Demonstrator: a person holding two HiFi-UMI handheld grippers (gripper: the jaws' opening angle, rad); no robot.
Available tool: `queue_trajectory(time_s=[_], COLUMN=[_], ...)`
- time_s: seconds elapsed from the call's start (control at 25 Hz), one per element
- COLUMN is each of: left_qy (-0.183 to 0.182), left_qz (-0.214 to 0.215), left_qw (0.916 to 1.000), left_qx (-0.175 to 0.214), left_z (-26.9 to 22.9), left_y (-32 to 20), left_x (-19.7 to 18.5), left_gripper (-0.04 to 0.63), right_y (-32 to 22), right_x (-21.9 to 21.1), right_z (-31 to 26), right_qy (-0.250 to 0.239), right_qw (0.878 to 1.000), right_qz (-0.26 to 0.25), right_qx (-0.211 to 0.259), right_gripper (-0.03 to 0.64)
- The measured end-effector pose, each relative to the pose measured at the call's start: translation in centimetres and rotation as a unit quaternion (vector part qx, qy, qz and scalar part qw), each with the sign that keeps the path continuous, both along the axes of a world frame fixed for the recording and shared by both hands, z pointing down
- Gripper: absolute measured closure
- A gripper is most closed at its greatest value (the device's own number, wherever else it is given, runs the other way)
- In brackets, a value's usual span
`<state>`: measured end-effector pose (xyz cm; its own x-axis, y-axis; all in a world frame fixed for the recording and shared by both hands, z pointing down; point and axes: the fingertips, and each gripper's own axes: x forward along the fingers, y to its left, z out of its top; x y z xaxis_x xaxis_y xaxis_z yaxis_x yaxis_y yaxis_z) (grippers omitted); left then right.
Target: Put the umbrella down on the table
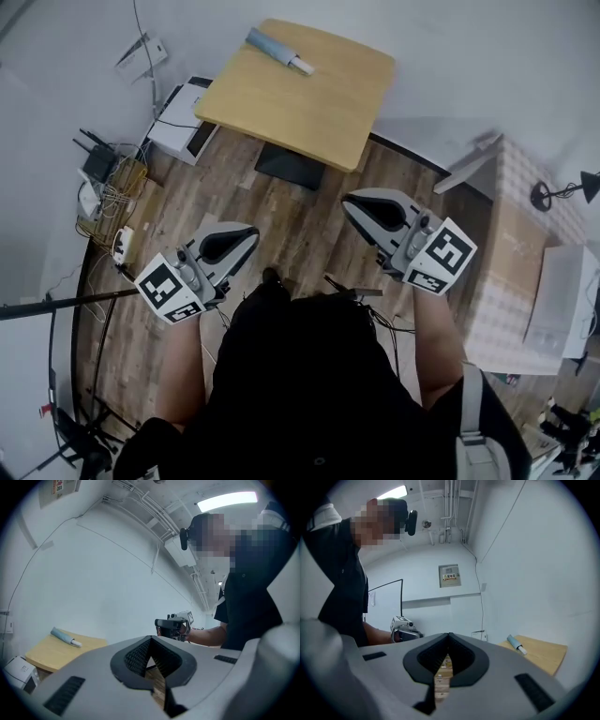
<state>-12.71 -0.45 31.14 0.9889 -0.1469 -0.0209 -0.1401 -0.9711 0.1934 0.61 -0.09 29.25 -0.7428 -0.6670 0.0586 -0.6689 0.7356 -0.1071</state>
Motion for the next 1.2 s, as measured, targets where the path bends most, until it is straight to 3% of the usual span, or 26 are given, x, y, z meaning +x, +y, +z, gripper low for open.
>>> queue_trajectory(time_s=[0.2, 0.52, 0.8, 1.2], left_qy=[-0.006, -0.031, -0.038, -0.009], left_qz=[0.01, 0.006, 0.007, 0.034], left_qw=[0.9999, 0.9994, 0.9992, 0.9993], left_qx=[0.002, -0.012, -0.009, 0.011], left_z=[-0.2, 0.9, 0.7, -0.9], left_y=[5.0, 12.9, 17.0, 20.2], left_x=[3.7, 7.1, 7.7, 5.2], left_gripper=[0.584, 0.584, 0.584, 0.584], right_y=[6.5, 13.9, 17.4, 20.8], right_x=[3.1, 6.0, 5.1, 0.2], right_z=[0.7, 2.7, 2.9, 2.1], right_qy=[-0.058, -0.074, -0.089, -0.068], right_qw=[0.998, 0.997, 0.996, 0.997], right_qz=[0.008, -0.001, -0.018, -0.018], right_qx=[-0.015, -0.025, -0.026, -0.029], right_gripper=[0.598, 0.597, 0.598, 0.597])
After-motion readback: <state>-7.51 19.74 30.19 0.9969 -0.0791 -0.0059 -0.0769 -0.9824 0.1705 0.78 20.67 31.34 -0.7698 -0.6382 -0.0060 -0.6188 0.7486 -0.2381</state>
